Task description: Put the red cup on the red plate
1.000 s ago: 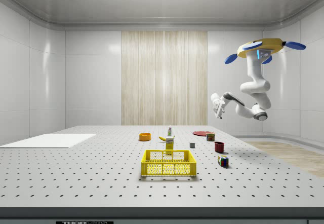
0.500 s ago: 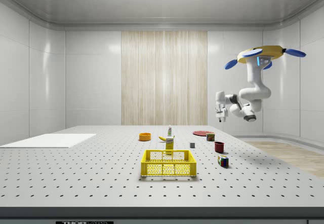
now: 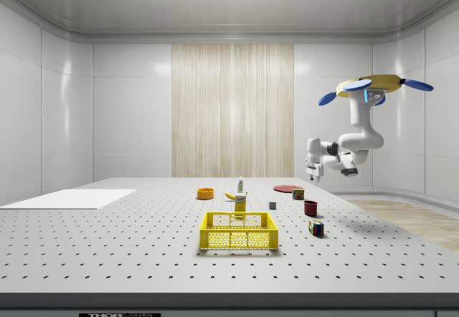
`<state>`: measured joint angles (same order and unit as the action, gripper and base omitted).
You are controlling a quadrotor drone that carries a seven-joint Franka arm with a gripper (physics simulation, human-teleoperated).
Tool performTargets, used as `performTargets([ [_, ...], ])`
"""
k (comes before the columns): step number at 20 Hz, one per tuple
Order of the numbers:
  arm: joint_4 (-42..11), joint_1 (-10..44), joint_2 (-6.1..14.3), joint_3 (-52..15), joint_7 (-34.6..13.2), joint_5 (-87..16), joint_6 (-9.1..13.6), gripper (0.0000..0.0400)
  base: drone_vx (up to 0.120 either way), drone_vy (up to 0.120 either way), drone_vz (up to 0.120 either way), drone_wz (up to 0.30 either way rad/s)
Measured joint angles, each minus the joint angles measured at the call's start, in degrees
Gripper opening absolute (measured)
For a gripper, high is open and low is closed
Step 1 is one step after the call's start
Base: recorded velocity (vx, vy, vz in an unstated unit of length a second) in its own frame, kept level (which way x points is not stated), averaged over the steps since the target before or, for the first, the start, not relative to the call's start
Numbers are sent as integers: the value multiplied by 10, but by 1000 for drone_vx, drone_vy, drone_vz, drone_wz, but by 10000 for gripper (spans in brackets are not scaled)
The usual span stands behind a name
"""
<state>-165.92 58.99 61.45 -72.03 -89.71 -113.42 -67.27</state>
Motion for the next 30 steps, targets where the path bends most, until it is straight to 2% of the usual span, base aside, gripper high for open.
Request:
performTargets([
  [2, 0, 5, 7, -3, -4, 2, -4, 400, 0, 0, -120, 0],
  [6, 1, 13, 20, -9, -10, 8, -13, 400, 120, 0, -120, 0],
  [23, 4, 32, 69, -26, -28, 33, -56, 400, 0, 14, -120, 0],
  [30, 6, 37, 89, -28, -33, 39, -75, 400, 0, 23, -6, 0],
])
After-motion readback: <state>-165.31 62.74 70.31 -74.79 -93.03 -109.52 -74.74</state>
